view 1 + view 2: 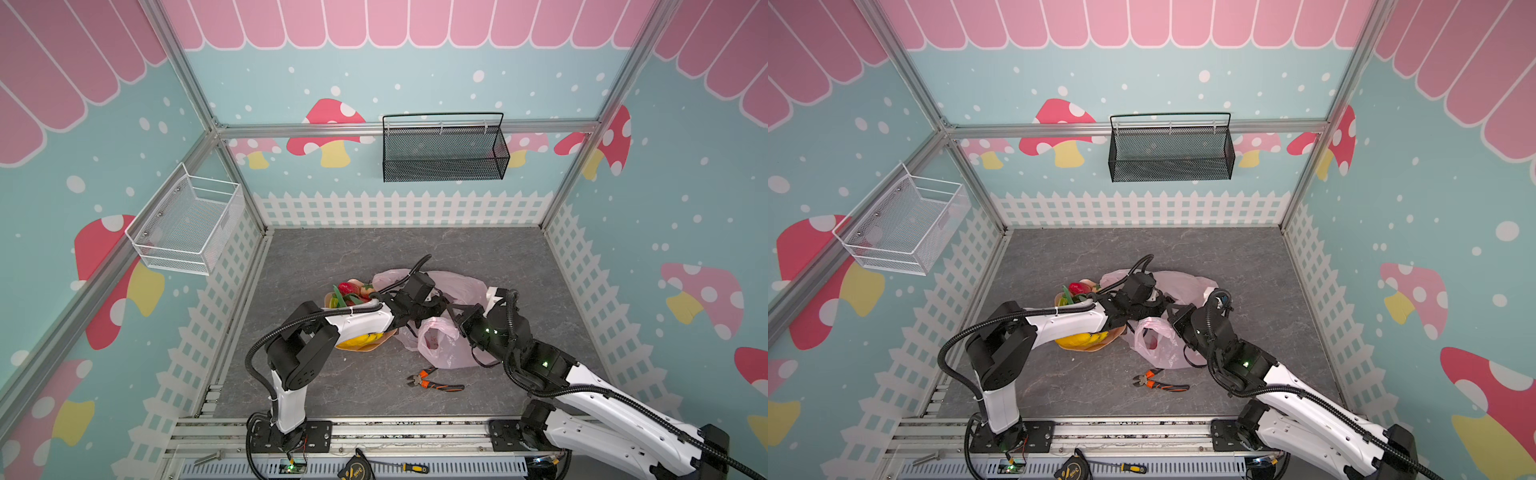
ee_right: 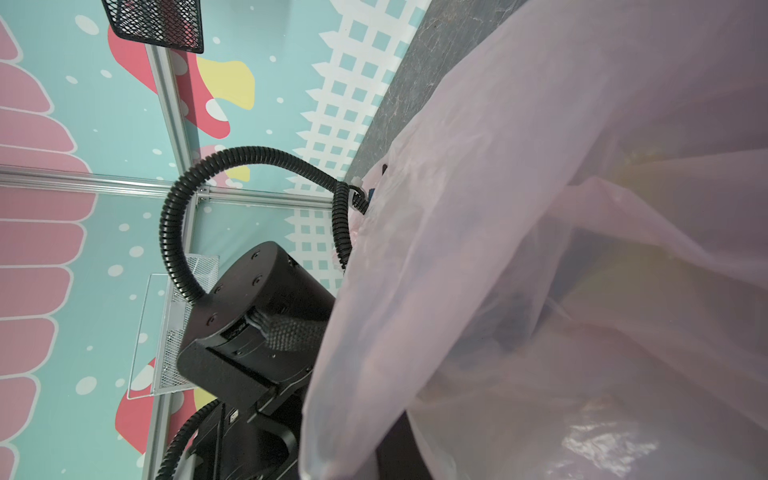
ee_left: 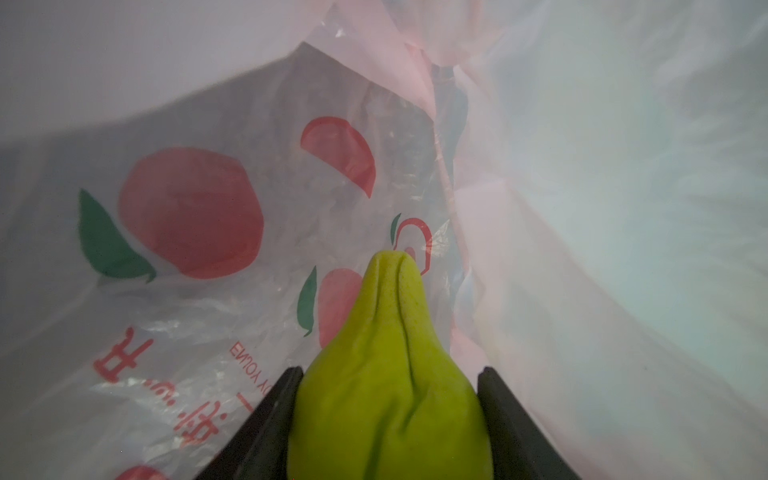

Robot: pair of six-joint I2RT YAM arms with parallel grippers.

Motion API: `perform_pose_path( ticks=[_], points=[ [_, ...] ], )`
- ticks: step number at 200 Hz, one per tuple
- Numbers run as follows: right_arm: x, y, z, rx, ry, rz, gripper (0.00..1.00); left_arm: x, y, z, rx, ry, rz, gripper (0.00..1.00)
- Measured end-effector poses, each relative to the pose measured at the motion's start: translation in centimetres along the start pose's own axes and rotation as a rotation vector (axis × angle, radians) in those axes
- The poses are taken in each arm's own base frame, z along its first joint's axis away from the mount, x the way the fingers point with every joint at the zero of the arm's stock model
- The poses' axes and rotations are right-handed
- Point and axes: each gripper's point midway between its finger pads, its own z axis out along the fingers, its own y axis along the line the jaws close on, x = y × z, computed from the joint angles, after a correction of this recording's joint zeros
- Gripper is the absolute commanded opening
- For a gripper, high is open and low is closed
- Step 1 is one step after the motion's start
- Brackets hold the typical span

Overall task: Place the fruits into the plastic bag
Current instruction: 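Open the left gripper to drop the green pear inside the bag, then withdraw the left gripper from the bag back over the fruit bowl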

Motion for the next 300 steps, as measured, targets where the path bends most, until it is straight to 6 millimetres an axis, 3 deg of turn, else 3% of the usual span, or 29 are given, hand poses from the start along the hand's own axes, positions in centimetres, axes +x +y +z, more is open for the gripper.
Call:
perform_pose_path(
  ticks=[25, 74, 80, 135, 197, 256, 300],
  points=[
    [0.0, -0.2, 0.1, 0.001, -0.004, 0.006, 0.0, 0.1, -0.2, 0.0, -0.02, 0.003, 0.025, 0.76],
    [-0.2, 0.2, 0.1, -0.017, -0.015, 0.015, 0.0, 0.4, 0.4, -0.1, -0.056, 0.011, 0.035, 0.87],
    [-0.2, 0.2, 0.1, -0.017, -0.015, 0.016, 0.0, 0.4, 0.5, -0.1, -0.062, 0.013, 0.037, 0.99],
    [-0.6, 0.4, -0.4, -0.028, -0.03, 0.025, 0.0, 0.2, -0.7, -1.8, -0.074, 0.002, 0.08, 1.0],
    [-0.9, 0.2, -1.0, -0.025, -0.04, 0.036, 0.0, -1.3, -2.5, -6.6, -0.084, -0.062, 0.167, 0.98],
    [-1.2, -0.9, -1.3, 0.019, -0.059, 0.036, 0.0, -3.0, -4.2, -13.2, -0.041, -0.134, 0.264, 0.98],
    [-1.4, -1.3, -1.3, 0.035, -0.067, 0.034, 0.0, -3.1, -3.3, -17.7, -0.04, -0.15, 0.316, 0.98]
  ],
)
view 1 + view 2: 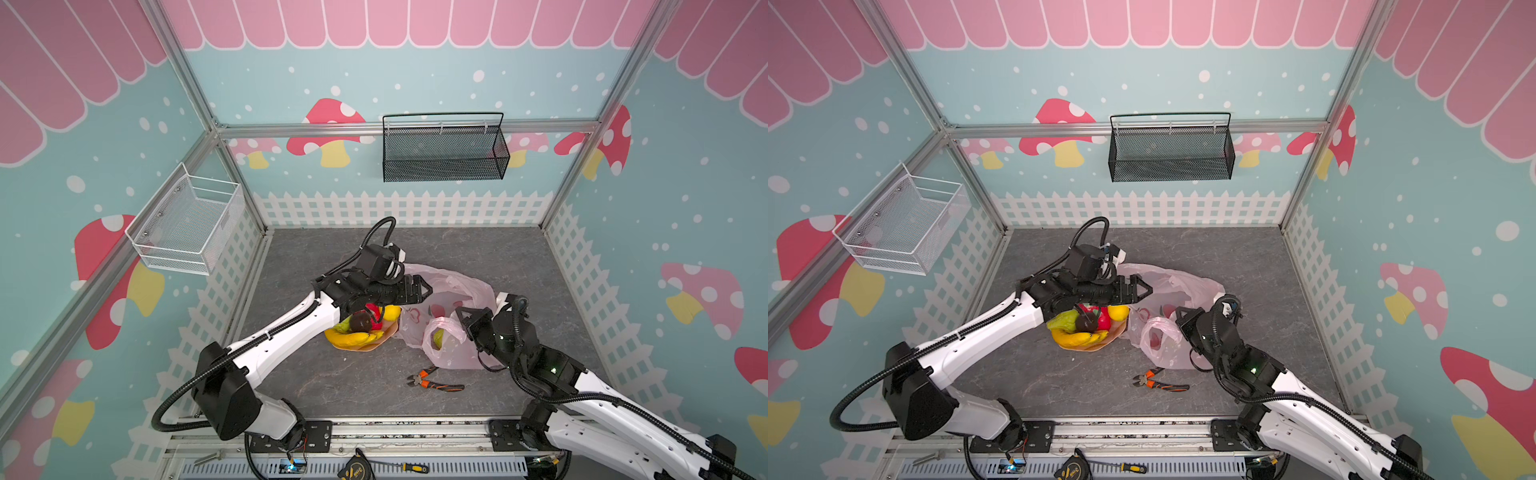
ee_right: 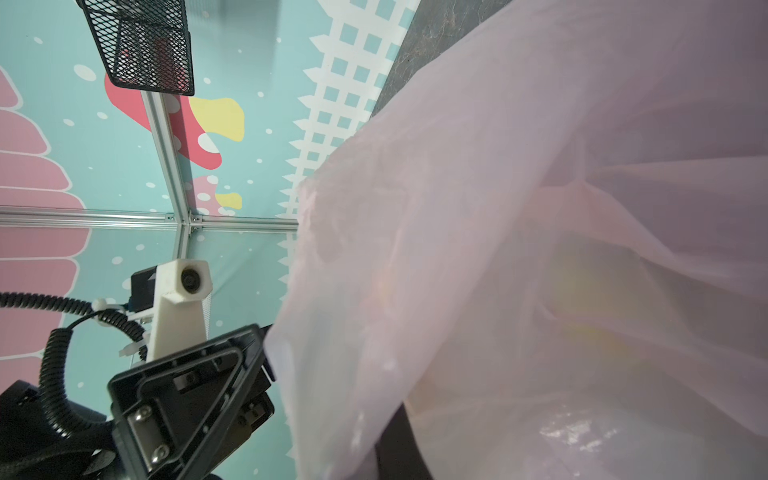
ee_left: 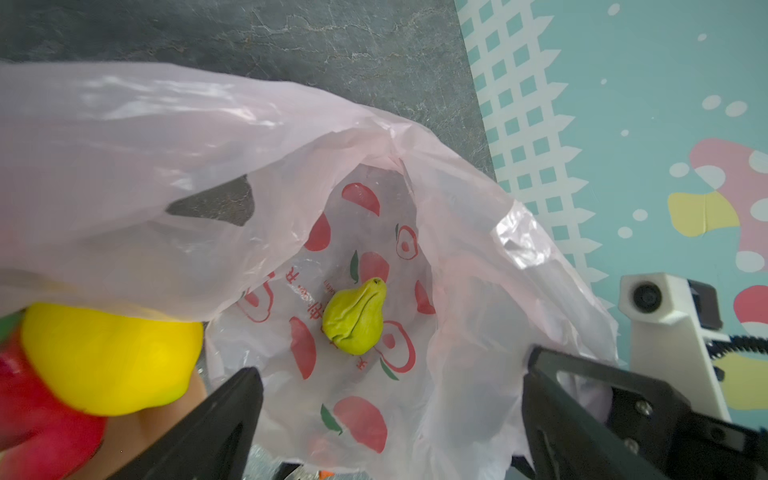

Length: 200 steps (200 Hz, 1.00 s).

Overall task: Place the fruits into the plastic bag
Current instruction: 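Withdraw the left gripper from the bag back over the fruit bowl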

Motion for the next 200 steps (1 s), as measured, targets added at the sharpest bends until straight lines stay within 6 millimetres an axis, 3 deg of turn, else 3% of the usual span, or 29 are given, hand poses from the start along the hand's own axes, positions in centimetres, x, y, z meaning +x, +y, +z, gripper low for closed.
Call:
perform_pose_path(
  ticks=[57, 89, 138, 200],
  points=[
    [0.0, -0.6, 0.0, 0.026, 0.0, -0.007, 0.0, -1.9, 2.6, -6.7, -0.051, -0.116, -0.021, 0.98],
    [0.0, -0.7, -0.1, 0.046, 0.0, -0.014, 0.0, -2.5, 5.0, -9.2, -0.118, -0.146, -0.028, 0.99],
    [-0.8, 0.7, -0.8, 0.041, -0.019, -0.02, 0.0, -0.9, 8.3, -10.1, -0.271, -0.082, 0.015, 0.99],
    [-0.7, 0.0, -0.9, 0.065, -0.016, -0.029, 0.0, -0.5, 9.2, -9.9, -0.308, -0.057, 0.007, 1.0]
  ],
)
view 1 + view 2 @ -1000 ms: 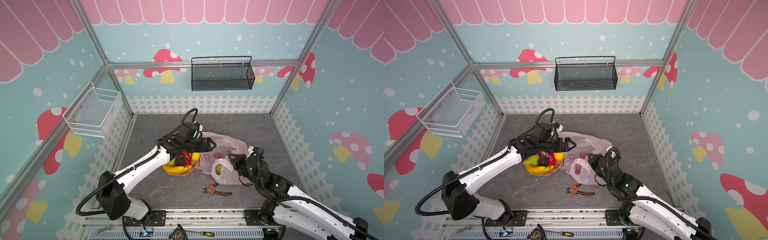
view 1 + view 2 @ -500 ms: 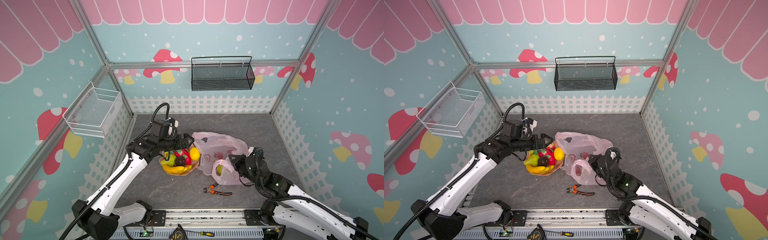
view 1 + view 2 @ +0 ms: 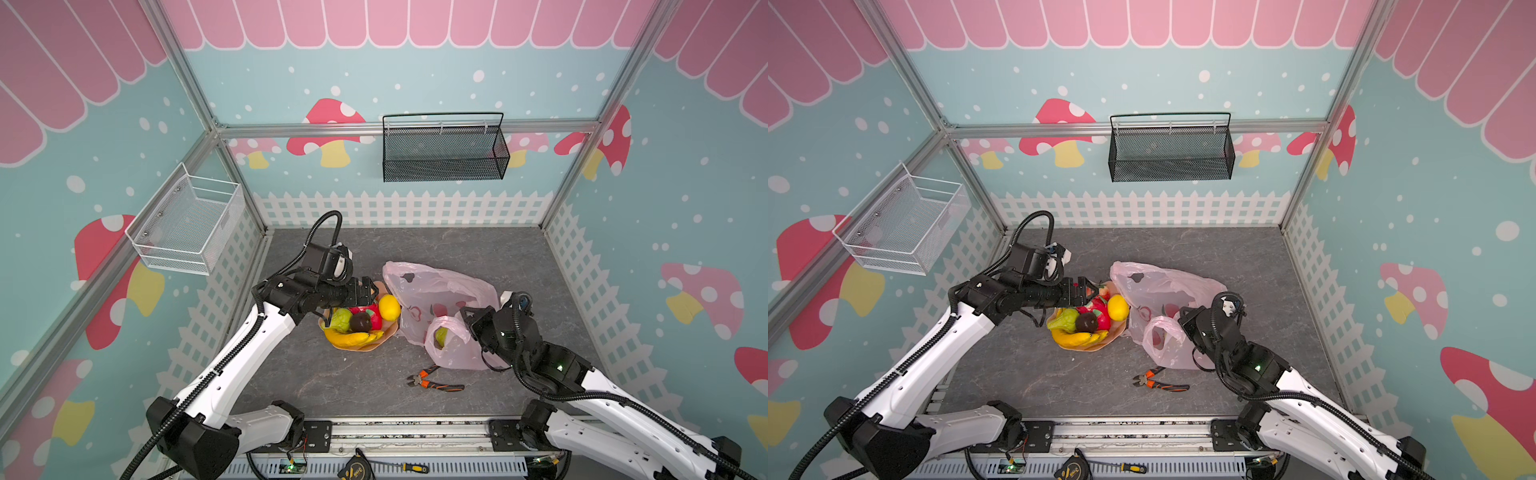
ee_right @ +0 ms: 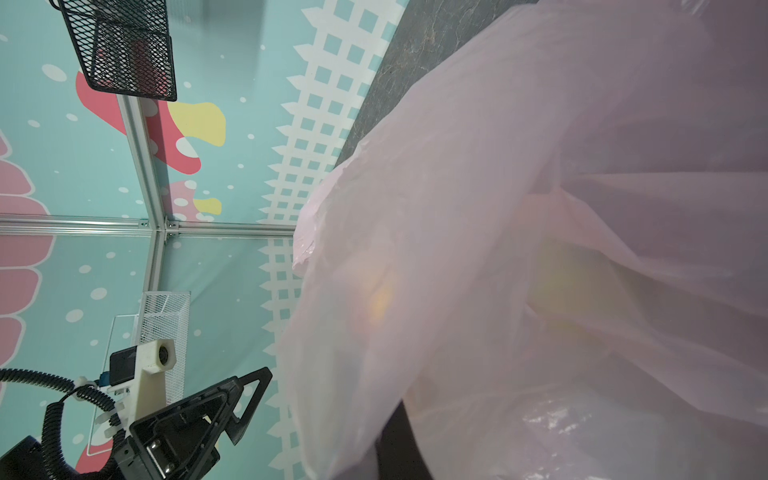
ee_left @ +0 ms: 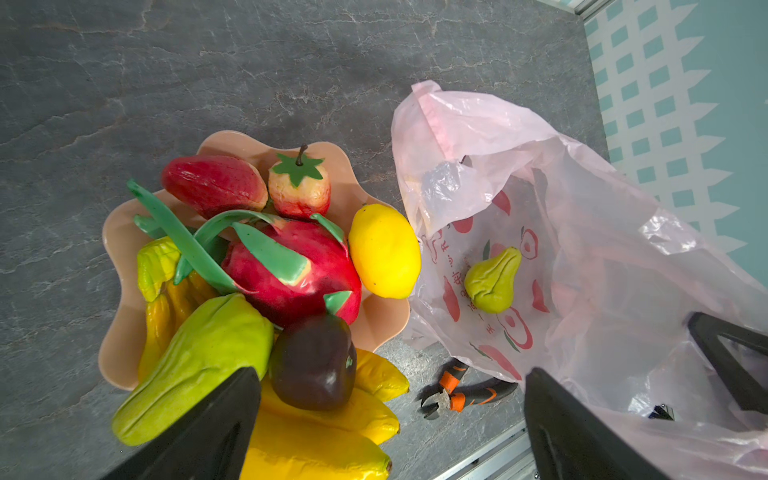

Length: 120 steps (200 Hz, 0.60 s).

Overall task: Place the fruits into the plastic bag
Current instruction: 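Withdraw the left gripper from the bag back over the fruit bowl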

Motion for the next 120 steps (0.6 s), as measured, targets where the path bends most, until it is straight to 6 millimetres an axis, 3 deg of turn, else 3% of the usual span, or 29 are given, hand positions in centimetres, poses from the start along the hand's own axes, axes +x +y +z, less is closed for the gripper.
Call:
perform_pose_path(
  ticks=[72, 120],
  points=[
    [-0.1, 0.0, -0.4, -0.006, 0.0, -0.007, 0.0, -0.1, 0.9, 0.0, -0.04, -0.007, -0.007, 0.99],
    [-0.2, 0.1, -0.5, -0.01, -0.001, -0.006, 0.0, 1.1, 2.5, 1.2, -0.109, 0.035, -0.009, 0.99]
  ],
)
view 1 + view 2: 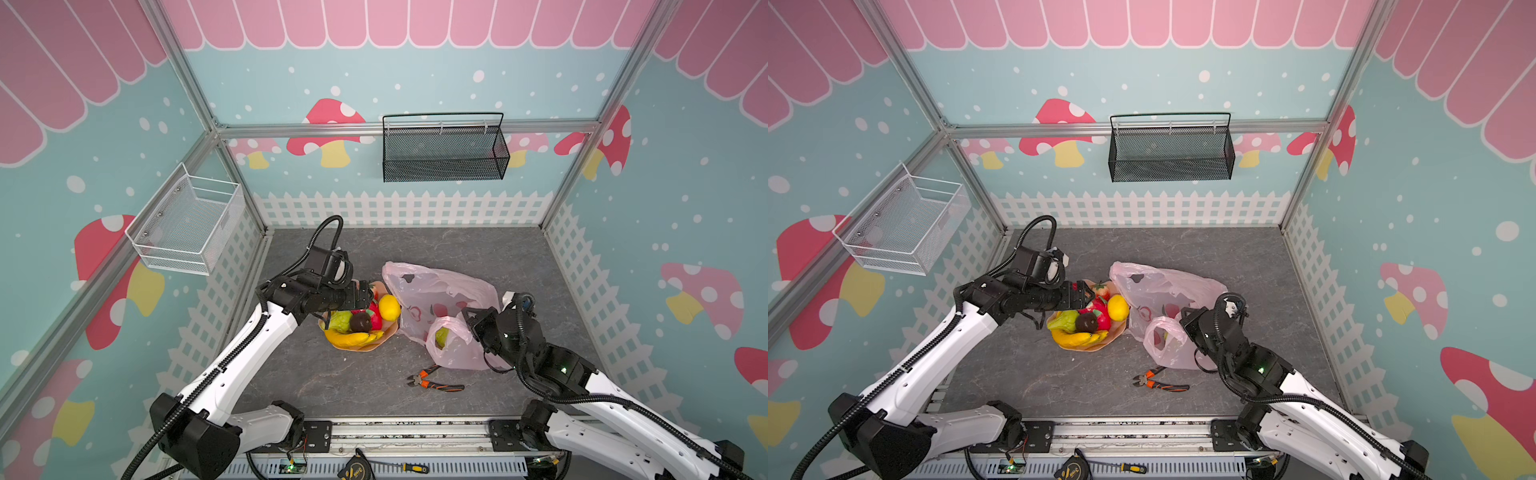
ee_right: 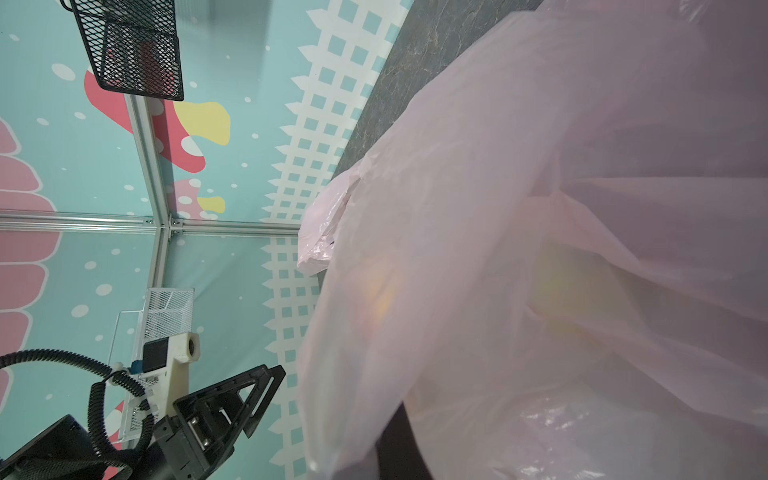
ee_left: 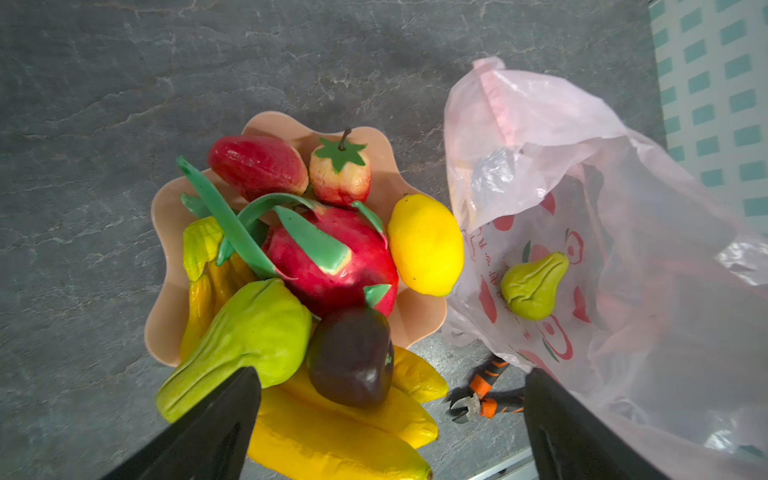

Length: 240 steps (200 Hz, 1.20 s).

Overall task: Place the fruits into the plastic bag
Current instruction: 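Withdraw the left gripper from the bag back over the fruit bowl, then lower the left gripper onto the dark purple plum in the bowl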

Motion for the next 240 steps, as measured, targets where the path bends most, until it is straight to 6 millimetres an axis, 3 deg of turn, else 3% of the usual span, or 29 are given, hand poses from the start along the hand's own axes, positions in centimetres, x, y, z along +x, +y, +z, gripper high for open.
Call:
perform_pose_path(
  ticks=[113, 240],
  points=[
    [0.0, 0.0, 0.0, 0.001, 0.001, -0.001, 0.0, 2.8, 0.9, 4.9, -0.19, 0.133, 0.197, 0.95],
    [0.0, 0.0, 0.0, 0.001, 0.001, -0.001, 0.0, 3.6, 2.2, 6.9, -0.256, 0.188, 0.206, 0.82]
  ],
)
